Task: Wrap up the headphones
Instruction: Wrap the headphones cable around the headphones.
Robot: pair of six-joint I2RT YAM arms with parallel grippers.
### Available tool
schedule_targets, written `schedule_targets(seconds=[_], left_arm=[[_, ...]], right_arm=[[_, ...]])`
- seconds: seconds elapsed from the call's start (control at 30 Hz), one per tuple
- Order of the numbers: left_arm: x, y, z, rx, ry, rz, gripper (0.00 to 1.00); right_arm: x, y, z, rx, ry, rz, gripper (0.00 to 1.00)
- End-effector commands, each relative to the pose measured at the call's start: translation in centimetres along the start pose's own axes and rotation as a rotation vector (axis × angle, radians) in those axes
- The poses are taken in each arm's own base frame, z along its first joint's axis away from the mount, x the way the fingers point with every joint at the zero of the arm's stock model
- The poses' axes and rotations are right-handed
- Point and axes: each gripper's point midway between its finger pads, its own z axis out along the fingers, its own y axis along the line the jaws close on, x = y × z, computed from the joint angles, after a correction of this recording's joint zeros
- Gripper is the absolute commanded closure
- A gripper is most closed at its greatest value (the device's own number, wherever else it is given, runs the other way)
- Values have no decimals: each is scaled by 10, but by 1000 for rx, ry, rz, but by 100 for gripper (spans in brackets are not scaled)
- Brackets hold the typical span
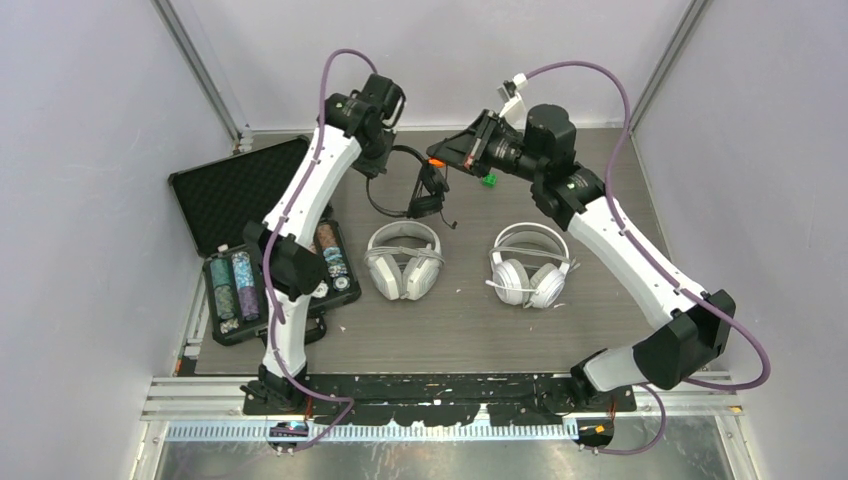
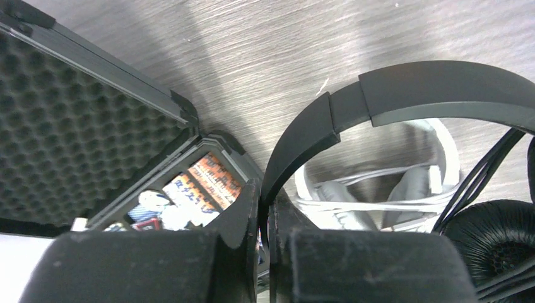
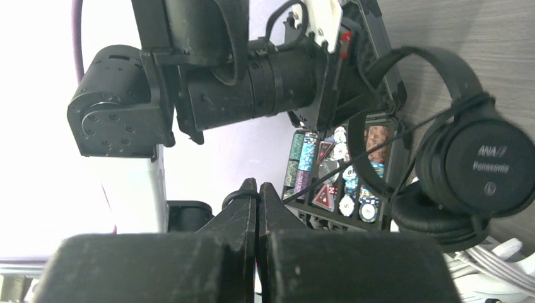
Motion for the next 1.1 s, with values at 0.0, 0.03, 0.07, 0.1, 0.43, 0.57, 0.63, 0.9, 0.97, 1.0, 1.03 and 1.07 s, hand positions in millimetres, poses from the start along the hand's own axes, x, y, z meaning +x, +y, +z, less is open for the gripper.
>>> schedule_targets(seconds=[0.0,0.03,0.07,0.1,0.43,0.57,0.63,0.9,0.97,1.0,1.03,1.07], left_arm=[[-24,12,-15,77,-118,-248,100],[-28,15,-15,77,-141,-277,100],[-33,18,-17,73,-166,-303,100],[-40,20,-18,78,-198,-331,100],[-76,42,-39,164,-391,-661,100],[-90,44,-49,244,-441,-744,100],[-97,43,-52,333,-456,-815,100],[-108,45,-66,406,-509,-855,100],[-111,44,-71,427,-523,-856,100],[-112,44,-73,435,-528,-859,100],[-114,44,-76,450,-533,-863,100],[-115,44,-77,462,-534,-869,100]], right_arm=[[-9,44,-8,-111,-95,48,100],[-6,46,-5,-116,-99,64,100],[-3,46,-3,-116,-99,73,100],[2,47,0,-119,-94,78,100],[41,34,15,-88,-76,125,100],[55,13,15,-43,-61,134,100],[60,5,13,-27,-58,135,100],[73,-18,6,29,-53,117,100],[75,-24,5,44,-53,103,100],[76,-26,4,51,-53,97,100],[77,-29,3,58,-53,91,100],[78,-31,2,63,-55,85,100]])
